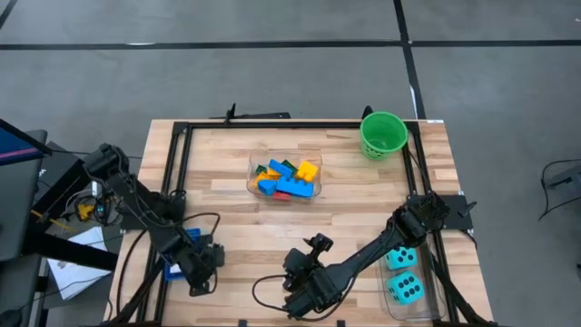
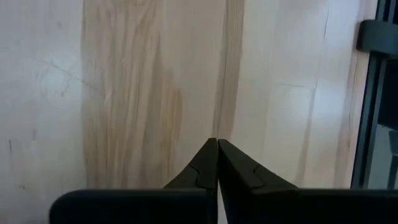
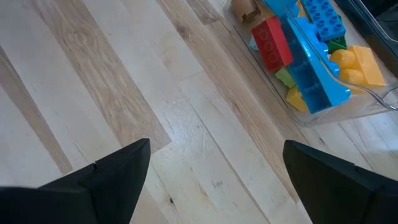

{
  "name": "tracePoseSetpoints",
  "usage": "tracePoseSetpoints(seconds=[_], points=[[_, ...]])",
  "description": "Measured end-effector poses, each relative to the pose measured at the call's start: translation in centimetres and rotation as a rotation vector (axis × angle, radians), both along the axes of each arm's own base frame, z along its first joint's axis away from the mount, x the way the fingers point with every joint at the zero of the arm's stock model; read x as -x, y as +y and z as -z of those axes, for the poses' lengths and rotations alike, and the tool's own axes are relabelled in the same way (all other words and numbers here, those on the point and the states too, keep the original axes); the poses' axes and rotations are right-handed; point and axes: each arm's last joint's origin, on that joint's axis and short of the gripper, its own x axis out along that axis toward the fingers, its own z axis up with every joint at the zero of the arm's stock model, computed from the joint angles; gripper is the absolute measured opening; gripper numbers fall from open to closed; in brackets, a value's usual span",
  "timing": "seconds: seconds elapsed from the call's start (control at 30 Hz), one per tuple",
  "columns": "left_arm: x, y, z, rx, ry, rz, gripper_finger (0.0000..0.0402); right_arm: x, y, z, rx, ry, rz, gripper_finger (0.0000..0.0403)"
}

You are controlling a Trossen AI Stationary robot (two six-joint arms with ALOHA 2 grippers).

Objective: Pick & Place Toys
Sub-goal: Adjust the blue bin on the table

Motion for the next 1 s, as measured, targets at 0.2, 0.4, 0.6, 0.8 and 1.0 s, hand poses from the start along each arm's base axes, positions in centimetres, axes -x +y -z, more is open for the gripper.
tracePoseSetpoints(seconds=[0.2, 0.4, 0.6, 0.8, 1.0], points=[[0.57, 0.47, 0.09, -0.02, 0.075, -0.006, 0.0001, 0.0, 0.0, 0.0, 0.0, 0.0, 0.0, 0.0359], [0.79, 0.54, 0.16, -0.009, 0.122, 0.002, 0.0, 0.0, 0.0, 0.0, 0.0, 0.0, 0.0, 0.0359], [1.01, 0.57, 0.2, 0.015, 0.173, -0.005, 0.0, 0.0, 0.0, 0.0, 0.0, 0.0, 0.0, 0.0359], [0.93, 0.6, 0.19, -0.006, 0.145, 0.005, 0.0001, 0.0, 0.0, 0.0, 0.0, -0.001, 0.0, 0.0359], [0.75, 0.59, -0.31, -0.009, 0.073, 0.02, 0.0001, 0.0, 0.0, 0.0, 0.0, -0.001, 0.0, 0.0359]])
